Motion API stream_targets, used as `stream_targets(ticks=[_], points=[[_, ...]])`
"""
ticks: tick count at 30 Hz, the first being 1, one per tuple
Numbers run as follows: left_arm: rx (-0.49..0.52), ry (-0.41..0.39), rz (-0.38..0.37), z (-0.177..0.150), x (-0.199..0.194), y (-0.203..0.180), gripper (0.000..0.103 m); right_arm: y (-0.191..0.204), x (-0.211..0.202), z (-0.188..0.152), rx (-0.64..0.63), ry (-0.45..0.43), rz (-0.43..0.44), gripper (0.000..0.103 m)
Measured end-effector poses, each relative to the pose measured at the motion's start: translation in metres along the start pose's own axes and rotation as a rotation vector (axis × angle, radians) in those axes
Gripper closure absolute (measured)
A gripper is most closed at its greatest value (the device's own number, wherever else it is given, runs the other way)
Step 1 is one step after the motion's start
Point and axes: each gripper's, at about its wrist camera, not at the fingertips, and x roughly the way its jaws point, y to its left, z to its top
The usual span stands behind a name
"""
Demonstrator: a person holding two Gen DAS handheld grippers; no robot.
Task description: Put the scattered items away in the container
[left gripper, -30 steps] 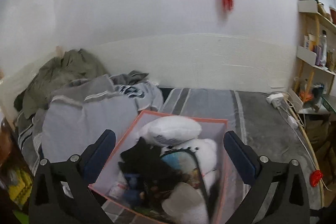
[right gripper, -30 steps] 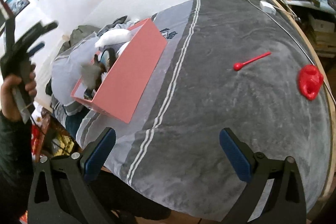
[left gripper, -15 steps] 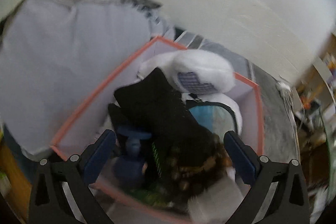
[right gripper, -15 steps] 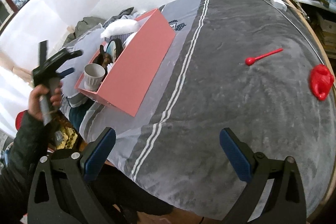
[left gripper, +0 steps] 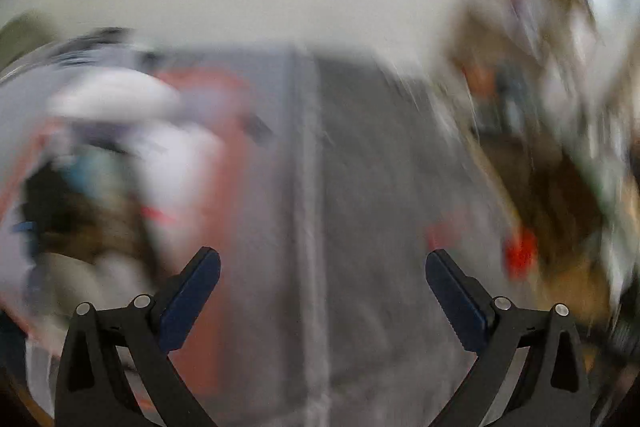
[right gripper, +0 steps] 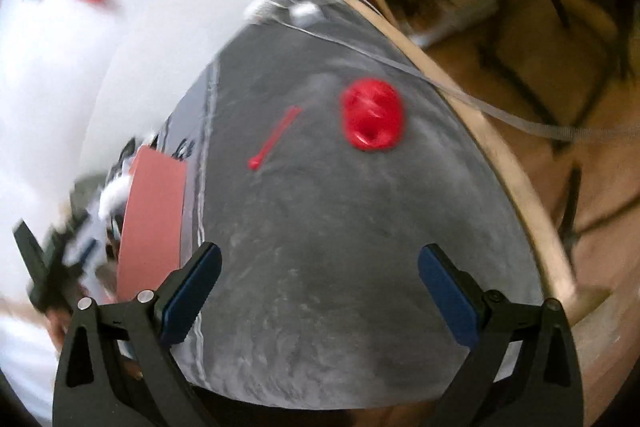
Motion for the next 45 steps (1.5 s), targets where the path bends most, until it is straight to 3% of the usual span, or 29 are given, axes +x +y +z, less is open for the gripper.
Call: stream_targets(ticks=[3, 6, 7, 9, 11, 12, 14, 15, 16, 18, 20, 22, 23, 26, 27, 31, 34, 35, 37, 41, 45], points=[[0.271, 0.192, 0.007, -0.042, 0.055, -0.075, 0.0, 0.005, 0.022, -0.003, -0.07, 0.057, -0.115, 0.003], [0.453, 0.231, 0.12, -0.088, 0.089, -0.115, 0.0, 0.021, 0.056, -0.016, -0.272, 0.135, -0.326, 0.003], [0.469, 0.247, 0.125, -0.098, 0.098, -0.118, 0.0, 0.021, 0.069, -0.023, -0.328, 0.172, -0.385, 0.0], [0.406, 0.198, 0.095, -0.104, 0.1, -0.113, 0.0, 0.019, 0.085, -0.034, -0.398, 0.195, -0.436, 0.0], [0.338, 0.269, 0.024, -0.097, 0.106, -0.103, 0.007, 0.018, 0.088, -0.039, -0.43, 0.154, -0.439, 0.0], [0.315, 0.294, -0.006, -0.093, 0.107, -0.1, 0.018, 0.019, 0.089, -0.039, -0.443, 0.161, -0.441, 0.001], [0.33, 0.275, -0.022, -0.09, 0.1, -0.104, 0.056, 0.016, 0.088, -0.034, -0.432, 0.184, -0.414, 0.004], [0.351, 0.258, -0.025, -0.091, 0.095, -0.111, 0.091, 0.015, 0.086, -0.033, -0.424, 0.184, -0.4, 0.013], [0.368, 0.247, -0.01, -0.095, 0.092, -0.116, 0.102, 0.016, 0.081, -0.033, -0.426, 0.166, -0.392, 0.026], [0.383, 0.219, 0.03, -0.105, 0.085, -0.125, 0.103, 0.019, 0.071, -0.038, -0.431, 0.134, -0.385, 0.039], [0.343, 0.211, 0.018, -0.107, 0.073, -0.123, 0.103, 0.021, 0.055, -0.044, -0.421, 0.097, -0.37, 0.05], [0.301, 0.224, -0.055, -0.11, 0.055, -0.119, 0.103, 0.018, 0.043, -0.05, -0.415, 0.061, -0.357, 0.064], [0.294, 0.225, -0.084, -0.115, 0.045, -0.122, 0.103, 0.018, 0.034, -0.053, -0.421, 0.043, -0.357, 0.066], [0.332, 0.193, -0.135, -0.138, 0.014, -0.135, 0.103, 0.022, 0.011, -0.062, -0.435, -0.006, -0.368, 0.08], [0.328, 0.199, -0.161, -0.145, 0.007, -0.133, 0.103, 0.022, 0.001, -0.065, -0.424, -0.026, -0.378, 0.102], [0.324, 0.155, -0.226, -0.158, -0.028, -0.133, 0.103, 0.035, -0.036, -0.086, -0.395, -0.104, -0.324, 0.103], [0.273, 0.041, -0.241, -0.153, -0.079, -0.117, 0.103, 0.061, -0.048, -0.106, -0.452, -0.167, -0.316, 0.103], [0.247, 0.005, -0.232, -0.144, -0.088, -0.106, 0.103, 0.071, -0.052, -0.113, -0.462, -0.189, -0.27, 0.103], [0.16, -0.09, -0.189, -0.129, -0.117, -0.078, 0.103, 0.096, -0.048, -0.116, -0.511, -0.225, -0.237, 0.103], [-0.026, -0.293, -0.017, -0.09, -0.169, 0.002, 0.103, 0.16, -0.017, -0.109, -0.638, -0.234, -0.158, 0.103], [-0.177, -0.37, 0.126, -0.067, -0.194, 0.078, 0.103, 0.235, 0.0, -0.113, -0.768, -0.259, -0.038, 0.103]])
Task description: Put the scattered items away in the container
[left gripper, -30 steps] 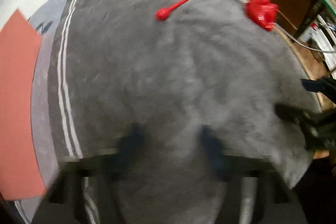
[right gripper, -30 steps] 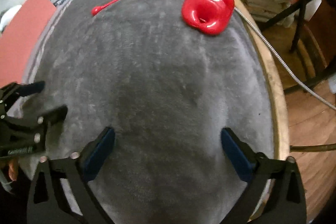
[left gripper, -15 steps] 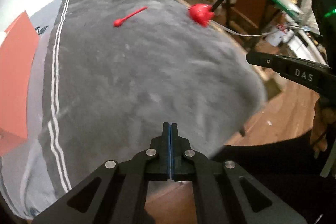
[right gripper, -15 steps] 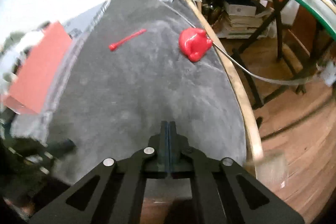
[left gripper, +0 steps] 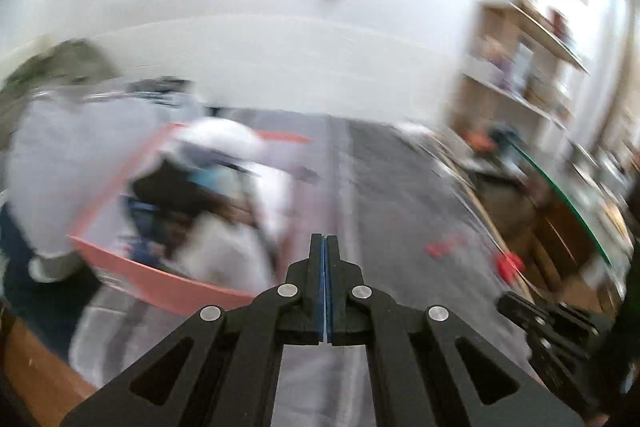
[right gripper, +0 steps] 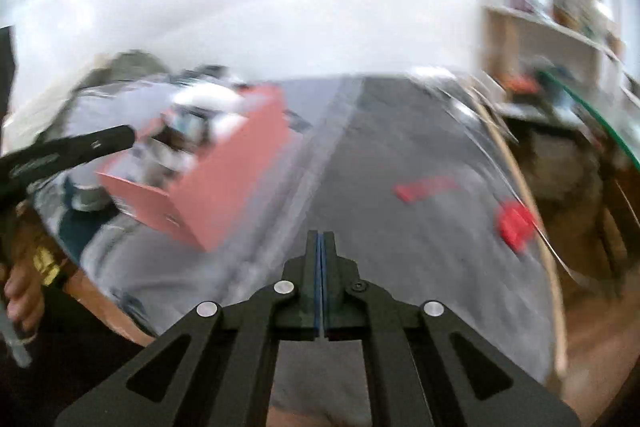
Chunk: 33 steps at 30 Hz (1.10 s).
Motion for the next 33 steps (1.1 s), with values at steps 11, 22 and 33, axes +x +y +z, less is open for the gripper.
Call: stream_targets(ticks=[11, 22, 33], points=[[-0.087, 0.003, 0.285, 0.041, 0.067, 0.114, 0.103, 0.135, 0.074, 0.101, -0.188, -0.126, 0.262, 0.103], [0.055, 0.344, 0.479, -0.014, 0.166, 0.09, 0.027, 0.178, 0.199, 0.017, -0.596, 0.356, 0.092, 0.008], [0.139, 0.047, 0.045, -0.003, 0.133, -0.057, 0.005, 0.016, 0.099, 0.05, -0.232, 0.145, -0.084, 0.001]])
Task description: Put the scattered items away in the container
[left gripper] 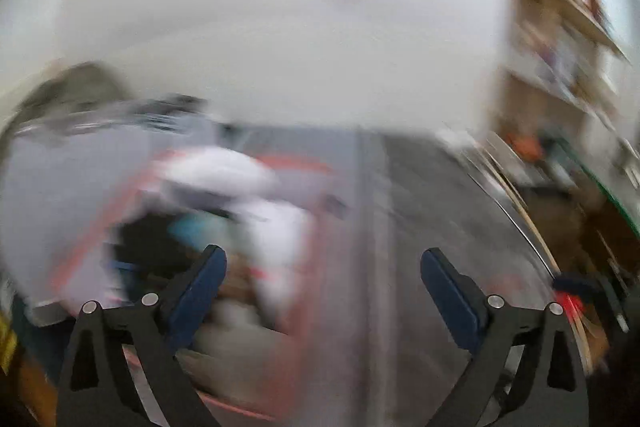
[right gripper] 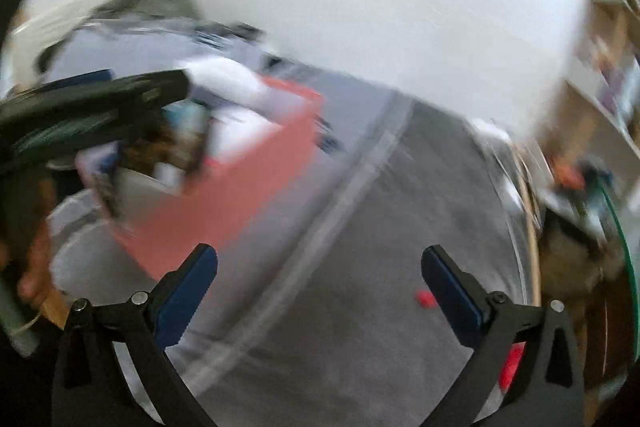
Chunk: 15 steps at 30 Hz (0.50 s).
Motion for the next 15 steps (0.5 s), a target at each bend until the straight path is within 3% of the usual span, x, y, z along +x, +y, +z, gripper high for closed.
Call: stream_targets(ticks=[4, 7, 10, 12, 13, 15], points=[[0.167, 0.231, -0.121, -0.033, 0.043, -0.085, 0.005, -0.048, 0.029, -0.047, 0.091, 0.214, -0.033, 0.001], [0.185, 0.393, -0.137, -0.059, 0.078, -0.119, 0.005, -0.063, 0.049, -0.092, 0.052, 0.387, -0.093, 0.001], [0.185, 0.518, -0.084, -0.089, 0.108, -0.133, 0.005, -0.071, 0.055, -0.116, -0.019, 0.454, -0.123, 0.001], [0.222, 0.635, 0.023, -0.114, 0.134, -0.138, 0.003, -0.079, 0.064, -0.132, 0.0, 0.508, -0.087, 0.001], [0.2, 0.667, 0.041, -0.123, 0.144, -0.137, 0.0, -0.082, 0.07, -0.142, 0.016, 0.537, -0.065, 0.001], [0.127, 0.598, 0.028, -0.126, 0.144, -0.13, 0.0, -0.083, 0.075, -0.16, 0.024, 0.471, -0.026, 0.001]])
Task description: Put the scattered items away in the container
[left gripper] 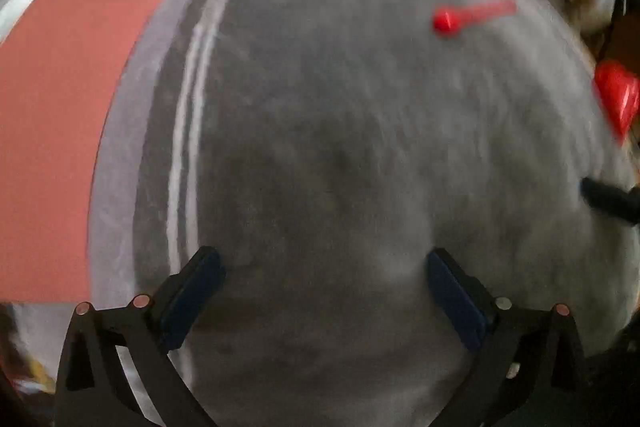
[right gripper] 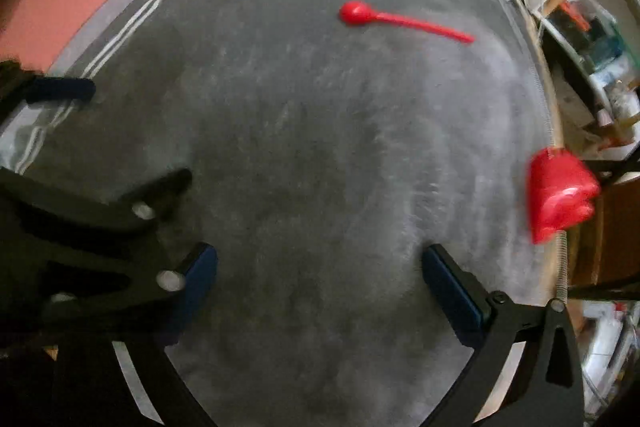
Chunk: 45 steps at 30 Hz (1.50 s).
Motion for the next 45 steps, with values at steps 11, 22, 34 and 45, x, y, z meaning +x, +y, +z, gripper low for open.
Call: stream_targets(ticks=[11, 22, 34, 45], points=[[0.058, 0.058, -0.13, 0.014, -0.01, -0.002, 0.103, 0.001, -0.009, 0.012, 0.066, 0.022, 0.018, 0.009], [-0.059, -0.29, -0.316, 0.01, -0.128, 0.064, 0.103, 0.016, -0.139, 0.013, 0.135, -0.29, 0.2, 0.103], [-0.29, -0.871, 0.071, -0.038, -0.242, 0.225, 0.103, 0.12, -0.264, 0.052, -0.016, -0.812, 0.281, 0.103], [-0.391, -0.234, 0.085, -0.002, -0.087, 0.301, 0.004, 0.237, -0.087, 0.12, -0.392, -0.268, 0.147, 0.001]])
